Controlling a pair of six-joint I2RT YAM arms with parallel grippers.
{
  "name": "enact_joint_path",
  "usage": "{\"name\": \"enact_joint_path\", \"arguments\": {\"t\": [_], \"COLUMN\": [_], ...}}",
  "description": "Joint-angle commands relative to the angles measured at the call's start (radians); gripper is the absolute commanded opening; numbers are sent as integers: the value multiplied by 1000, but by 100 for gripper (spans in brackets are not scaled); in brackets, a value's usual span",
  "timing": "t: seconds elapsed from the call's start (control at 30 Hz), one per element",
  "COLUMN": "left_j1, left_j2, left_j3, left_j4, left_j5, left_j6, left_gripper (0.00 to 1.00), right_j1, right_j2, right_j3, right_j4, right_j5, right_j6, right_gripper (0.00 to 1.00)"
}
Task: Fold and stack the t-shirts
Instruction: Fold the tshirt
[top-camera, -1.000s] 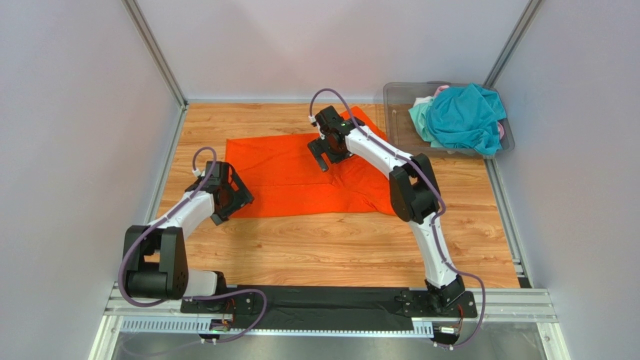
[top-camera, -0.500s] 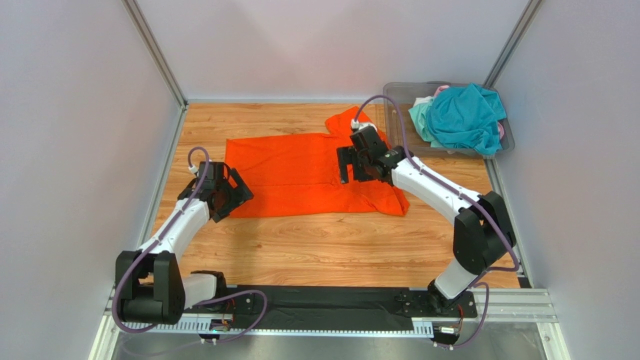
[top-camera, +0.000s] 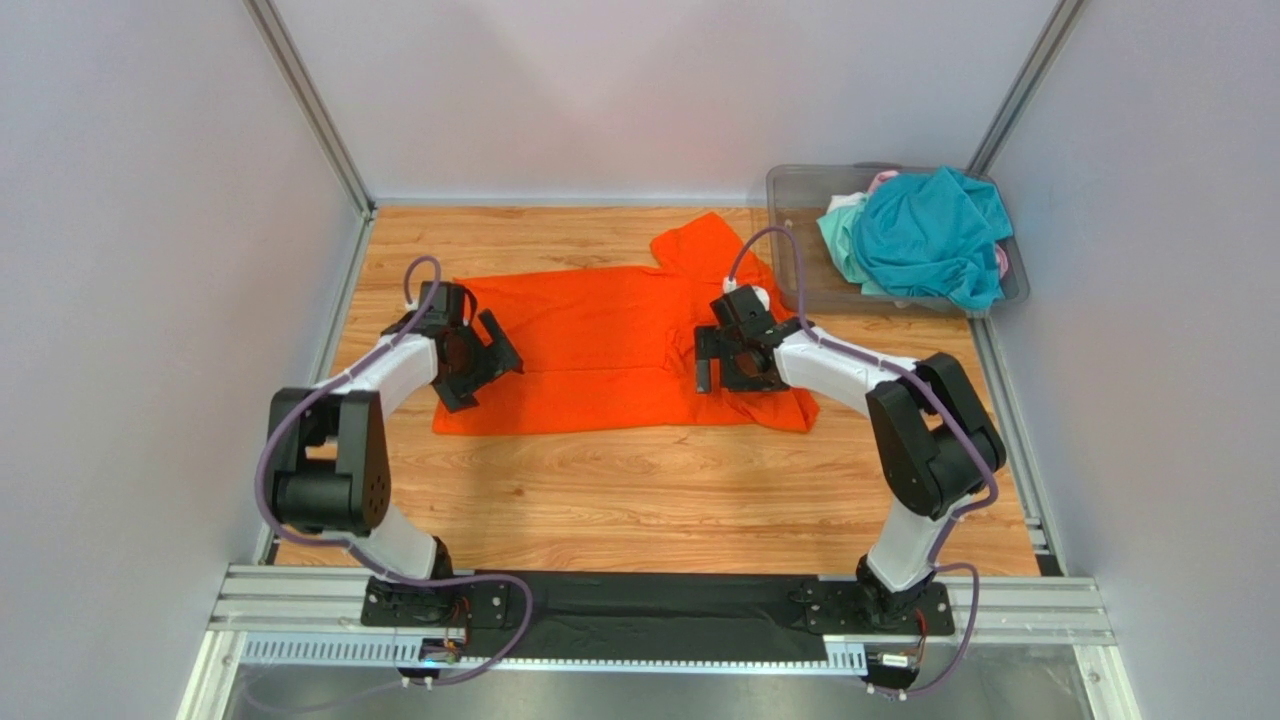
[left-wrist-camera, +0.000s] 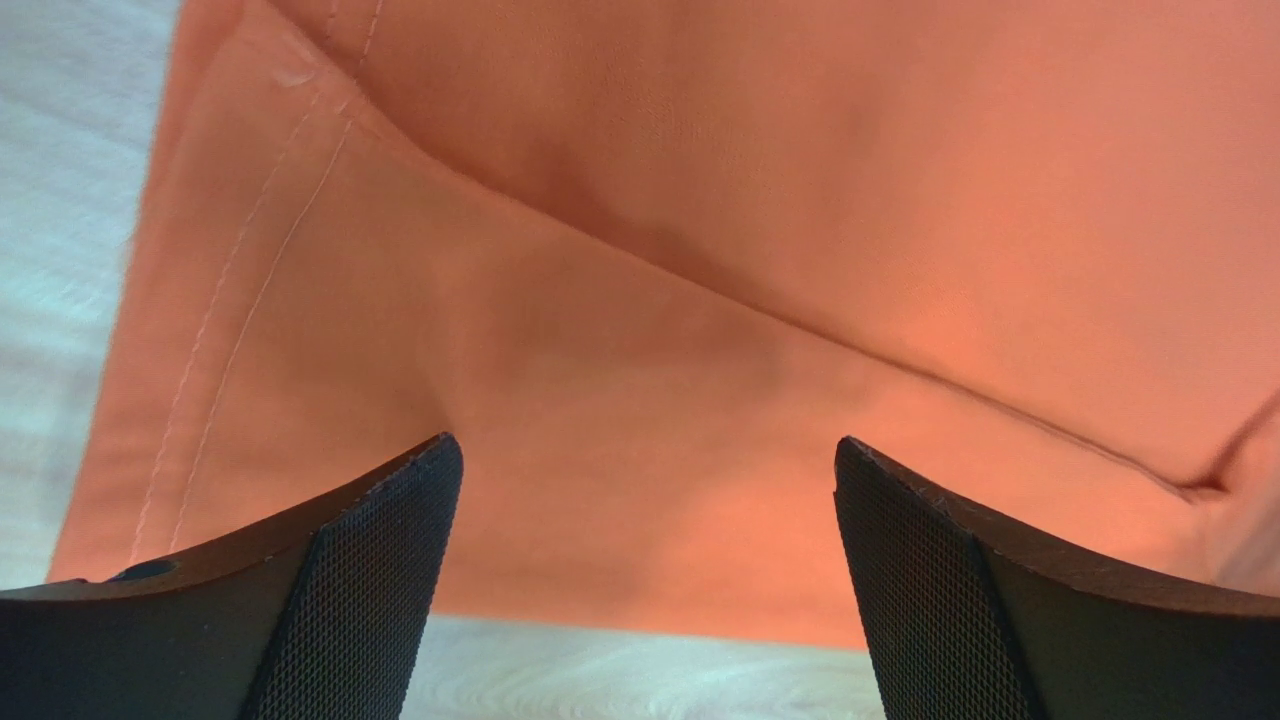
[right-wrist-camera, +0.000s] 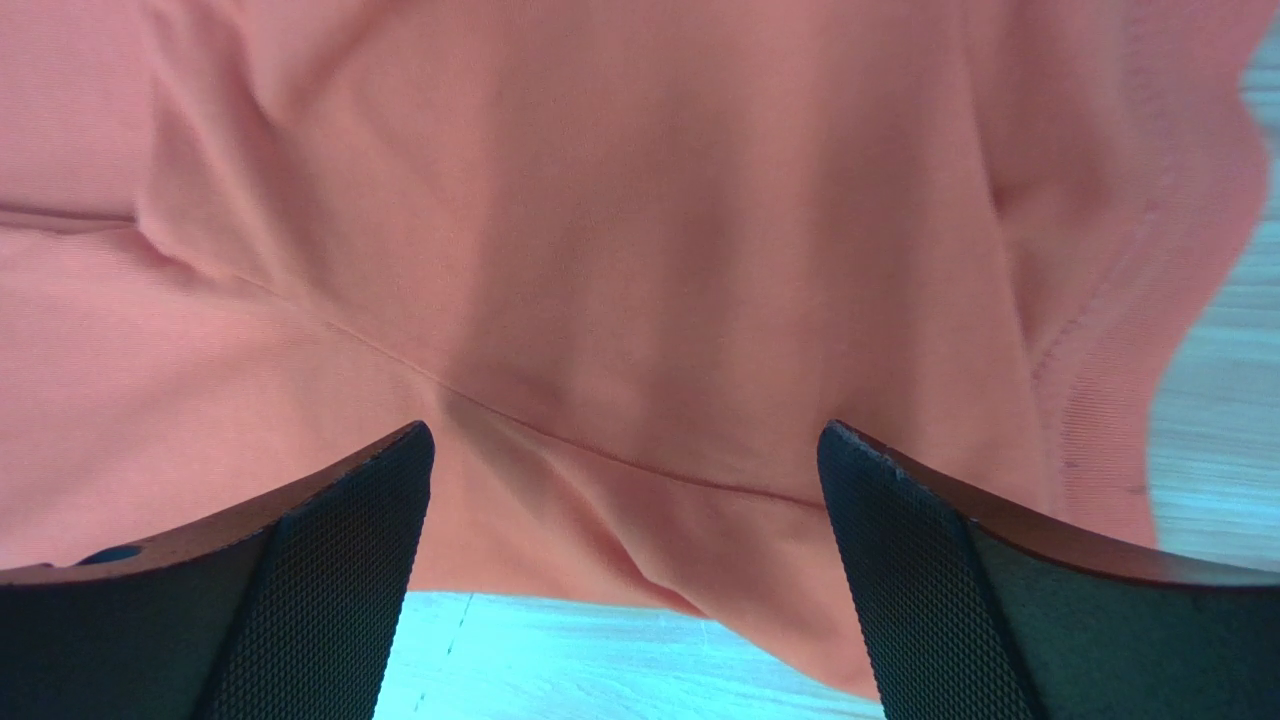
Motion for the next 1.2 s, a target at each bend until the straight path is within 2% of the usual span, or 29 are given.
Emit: {"name": "enact_joint_path", "arguments": {"t": [0.0, 0.13, 0.2, 0.47, 0.57, 0.73, 0.87, 0.97, 1.17], "left_j1": [5, 5, 5, 5, 5, 5, 5, 5, 5], "left_j2": [92, 143, 130, -100, -185, -300, -392, -465, -579], "left_j3": [51, 42, 4, -192, -255, -349, -404, -416, -443], "left_j4": [-22, -87, -110, -170, -194, -229, -272, -335, -367], "left_j5": [33, 43, -6, -63, -112, -106, -147, -213, -223], "left_j6": [13, 14, 6, -41, -55, -76, -110, -156, -191], "left_gripper": [100, 100, 100, 99, 100, 100, 100, 100, 100], "right_j1": [3, 5, 9, 99, 167, 308, 396, 437, 508], "right_j2": [28, -2, -47, -249, -350, -472, -554, -581, -622], "right_j3": [-33, -120, -186, -401, -493, -613, -645, -665, -673], "right_j4": [58, 115, 132, 147, 127, 76, 14, -13, -89], "right_j5": [-19, -100, -131, -116, -78, -10, 50, 54, 102], "right_j6": [47, 89, 118, 239, 331, 492, 621, 656, 721], "right_gripper": [100, 100, 100, 100, 100, 100, 100, 100, 100]}}
